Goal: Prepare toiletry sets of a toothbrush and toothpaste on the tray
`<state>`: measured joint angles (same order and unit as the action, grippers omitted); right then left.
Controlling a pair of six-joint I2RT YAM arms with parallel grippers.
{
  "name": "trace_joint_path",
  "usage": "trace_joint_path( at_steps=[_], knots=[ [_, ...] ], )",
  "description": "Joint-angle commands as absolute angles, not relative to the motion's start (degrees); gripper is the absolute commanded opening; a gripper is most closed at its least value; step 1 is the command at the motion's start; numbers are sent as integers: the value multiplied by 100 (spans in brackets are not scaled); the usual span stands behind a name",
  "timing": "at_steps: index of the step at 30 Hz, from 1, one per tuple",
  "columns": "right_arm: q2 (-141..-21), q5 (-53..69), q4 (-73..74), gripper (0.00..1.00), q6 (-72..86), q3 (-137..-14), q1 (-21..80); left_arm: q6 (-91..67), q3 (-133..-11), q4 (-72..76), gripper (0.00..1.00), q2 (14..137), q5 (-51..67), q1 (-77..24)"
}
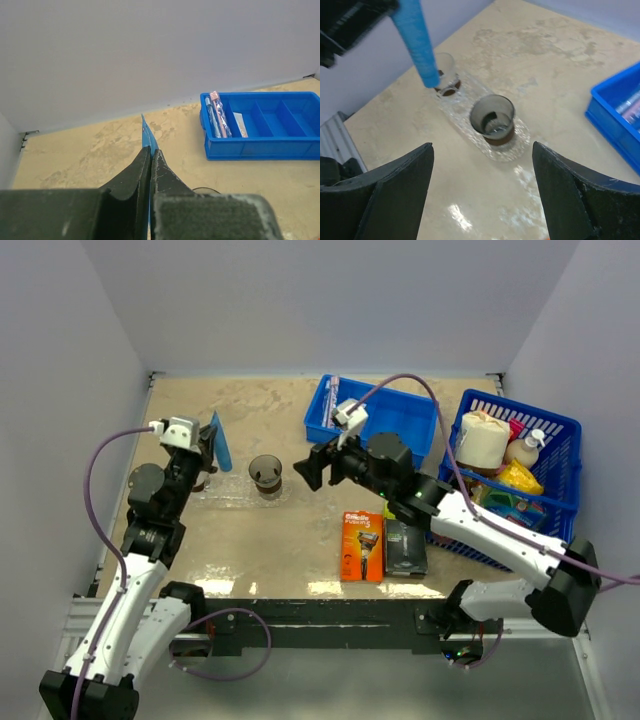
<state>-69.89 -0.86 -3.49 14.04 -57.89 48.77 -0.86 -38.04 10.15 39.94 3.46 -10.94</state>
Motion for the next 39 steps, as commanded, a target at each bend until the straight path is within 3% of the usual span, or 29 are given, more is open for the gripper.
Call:
trace_joint_path(
  at_steps=[1, 13, 20, 26, 39],
  knots=[
    [-7583, -45, -869, 83, 1240, -6713, 5351, -446, -3832, 1363, 0, 3937, 571, -1081],
    [-9789, -61, -959, 82, 993, -8339, 5783, -1493, -3885, 879, 0, 3876, 782, -1081],
    [-10230, 158, -958, 78, 984, -8569, 5906, -1529, -3718, 853, 0, 3753, 703, -1081],
    [-10450, 351, -1028, 64, 967, -8622, 5915, -1652, -3735, 844, 0, 3727, 800, -1081],
    [-10696, 246, -949, 55, 835, -8666, 5915, -1731, -3797, 861, 0, 3727, 800, -1081]
  ],
)
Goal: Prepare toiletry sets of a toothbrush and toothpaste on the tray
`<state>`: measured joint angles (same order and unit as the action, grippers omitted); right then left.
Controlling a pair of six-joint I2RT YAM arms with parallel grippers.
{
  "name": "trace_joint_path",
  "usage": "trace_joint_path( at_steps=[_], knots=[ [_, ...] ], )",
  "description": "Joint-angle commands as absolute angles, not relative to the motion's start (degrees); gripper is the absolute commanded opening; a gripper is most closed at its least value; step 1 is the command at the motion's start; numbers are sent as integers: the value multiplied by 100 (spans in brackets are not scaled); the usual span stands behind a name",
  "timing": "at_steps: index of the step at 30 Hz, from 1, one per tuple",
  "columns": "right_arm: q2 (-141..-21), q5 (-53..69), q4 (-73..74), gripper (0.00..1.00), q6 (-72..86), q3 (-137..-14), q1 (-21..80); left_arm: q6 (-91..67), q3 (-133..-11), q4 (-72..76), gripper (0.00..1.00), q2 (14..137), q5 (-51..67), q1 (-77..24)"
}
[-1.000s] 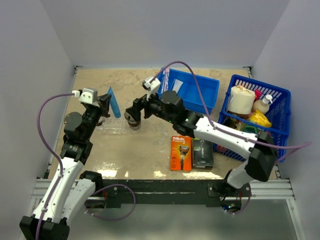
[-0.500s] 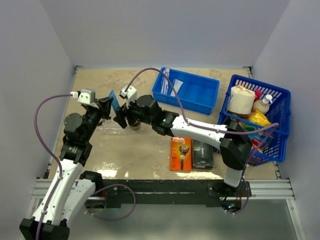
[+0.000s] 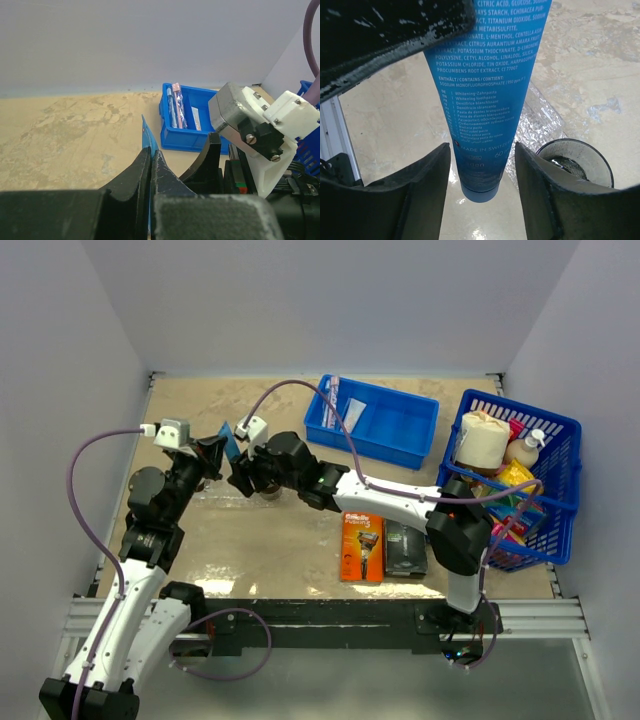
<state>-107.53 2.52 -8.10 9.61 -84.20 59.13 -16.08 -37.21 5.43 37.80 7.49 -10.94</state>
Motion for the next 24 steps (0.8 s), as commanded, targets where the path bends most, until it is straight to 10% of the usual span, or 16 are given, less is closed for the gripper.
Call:
trace_joint_path(
  at_steps=[1, 11, 16, 24],
  knots=[
    [-10705, 255, -941, 54, 835, -8683, 5915, -1749, -3788, 870, 0, 3727, 817, -1081],
    [-10688, 141, -958, 14, 739, -8640, 5915, -1802, -3946, 554, 2, 3814, 1010, -1081],
    [-10433, 71, -914, 12, 598, -8526, 5906, -1837, -4306, -365, 68, 3885, 1178, -1081],
    [-9739, -97, -668, 8, 114, -7973, 5915, -1995, -4983, -1520, 86, 3779, 1370, -1081]
  ],
)
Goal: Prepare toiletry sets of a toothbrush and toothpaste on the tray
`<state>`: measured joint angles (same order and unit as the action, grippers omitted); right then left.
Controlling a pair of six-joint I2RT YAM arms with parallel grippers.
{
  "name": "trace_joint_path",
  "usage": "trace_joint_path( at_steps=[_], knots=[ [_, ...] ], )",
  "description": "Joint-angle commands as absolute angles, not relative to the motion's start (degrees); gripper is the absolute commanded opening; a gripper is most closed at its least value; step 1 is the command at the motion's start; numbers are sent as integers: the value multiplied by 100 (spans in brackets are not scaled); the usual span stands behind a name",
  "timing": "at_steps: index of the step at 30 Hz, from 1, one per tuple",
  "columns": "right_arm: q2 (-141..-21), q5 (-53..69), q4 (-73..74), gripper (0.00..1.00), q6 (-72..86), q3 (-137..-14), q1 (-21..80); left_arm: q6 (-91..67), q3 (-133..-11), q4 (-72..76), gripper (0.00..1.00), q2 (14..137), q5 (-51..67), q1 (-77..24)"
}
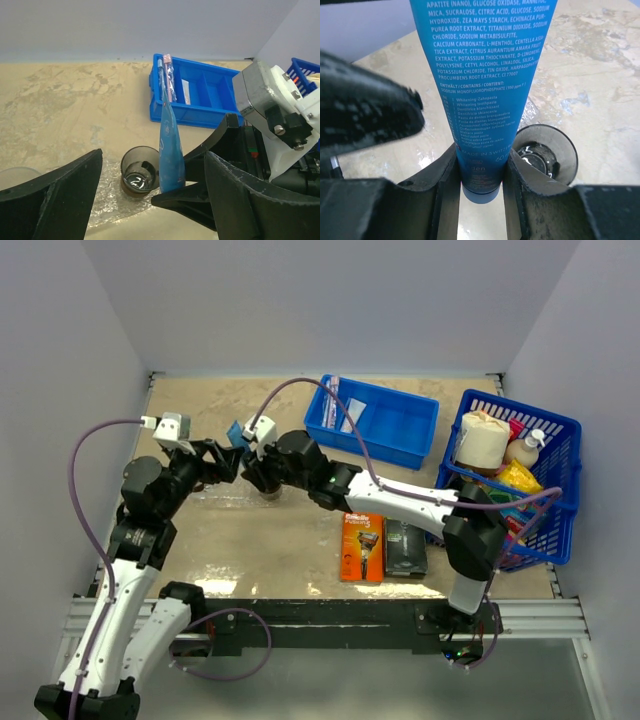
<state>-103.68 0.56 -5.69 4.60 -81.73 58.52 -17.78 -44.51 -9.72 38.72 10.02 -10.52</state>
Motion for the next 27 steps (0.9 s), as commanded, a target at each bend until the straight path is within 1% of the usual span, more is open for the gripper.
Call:
trace_joint_path(
  at_steps=[1, 6, 11, 17, 21, 27],
  knots=[
    [-9608, -105, -590, 7, 79, -7928, 5915, -2039, -5053, -1660, 87, 3797, 1423, -1081],
    [-9273, -255, -431, 6, -184, -7542, 5915, -2188, -5607, -2074, 83, 4112, 1617, -1081],
    [-8974, -360, -413, 5, -413, -7216, 5915, -2276, -6265, -2399, 74, 4587, 2046, -1081],
    [-8851, -588, -343, 3, -641, -6944, 5924, -2022, -6854, -2970, 71, 5150, 2539, -1081],
    [-8745, -685, -360, 2, -764, -6847, 5924, -1627, -7031, -3628, 69, 5484, 2566, -1081],
    [-8745, -764, -308, 1, -923, -6803, 5959, -1477, -6908, -3779, 65, 5721, 2962, -1090]
  ],
)
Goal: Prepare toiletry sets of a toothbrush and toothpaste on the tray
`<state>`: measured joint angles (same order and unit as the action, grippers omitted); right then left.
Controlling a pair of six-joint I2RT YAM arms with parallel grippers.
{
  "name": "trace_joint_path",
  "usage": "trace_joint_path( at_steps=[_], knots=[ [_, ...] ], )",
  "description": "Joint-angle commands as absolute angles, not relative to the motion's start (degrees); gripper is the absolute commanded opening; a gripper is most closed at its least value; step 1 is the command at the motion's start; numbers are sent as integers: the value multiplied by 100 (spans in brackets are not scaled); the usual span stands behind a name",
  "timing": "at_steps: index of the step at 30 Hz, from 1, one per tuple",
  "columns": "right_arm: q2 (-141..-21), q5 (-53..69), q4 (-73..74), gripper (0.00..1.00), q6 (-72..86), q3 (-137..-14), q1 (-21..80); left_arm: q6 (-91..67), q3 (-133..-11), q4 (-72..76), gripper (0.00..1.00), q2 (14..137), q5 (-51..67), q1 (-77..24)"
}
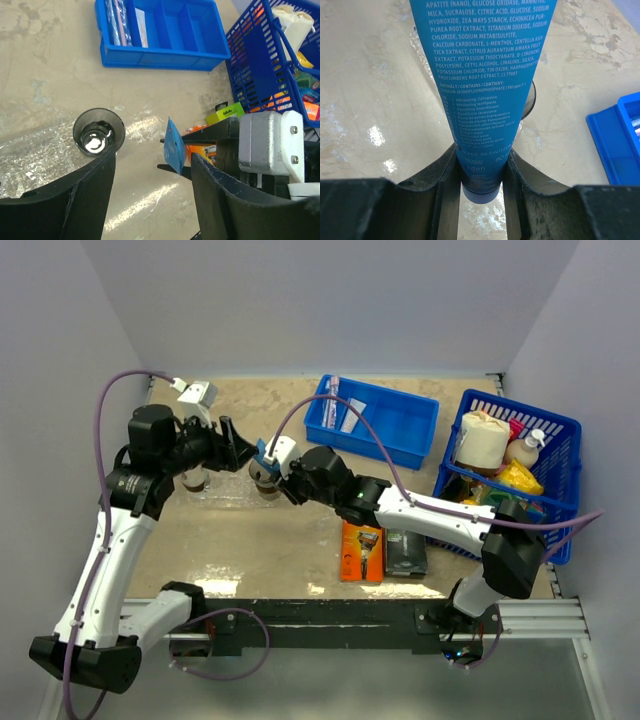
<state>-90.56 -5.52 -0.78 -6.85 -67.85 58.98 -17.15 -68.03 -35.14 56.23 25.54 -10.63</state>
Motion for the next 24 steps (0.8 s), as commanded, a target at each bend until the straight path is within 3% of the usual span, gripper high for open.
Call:
trace_joint_path(
  at_steps=[1, 10, 17, 24],
  knots=[
    [-8745, -782, -308, 1, -966, -6803, 5950, -1468, -6882, -3771, 65, 5739, 2979, -1090],
    [-8780, -879, -255, 0, -1169, -6812, 6012, -1520, -6637, -3472, 61, 5915, 3225, -1090],
    [-8842, -993, -185, 0, -1274, -6864, 6055, -1635, -6548, -3199, 47, 5942, 3314, -1090],
    [-8930, -1195, -132, 0, -1397, -6899, 6117, -1775, -6469, -2971, 47, 5959, 3357, -1090]
  ],
)
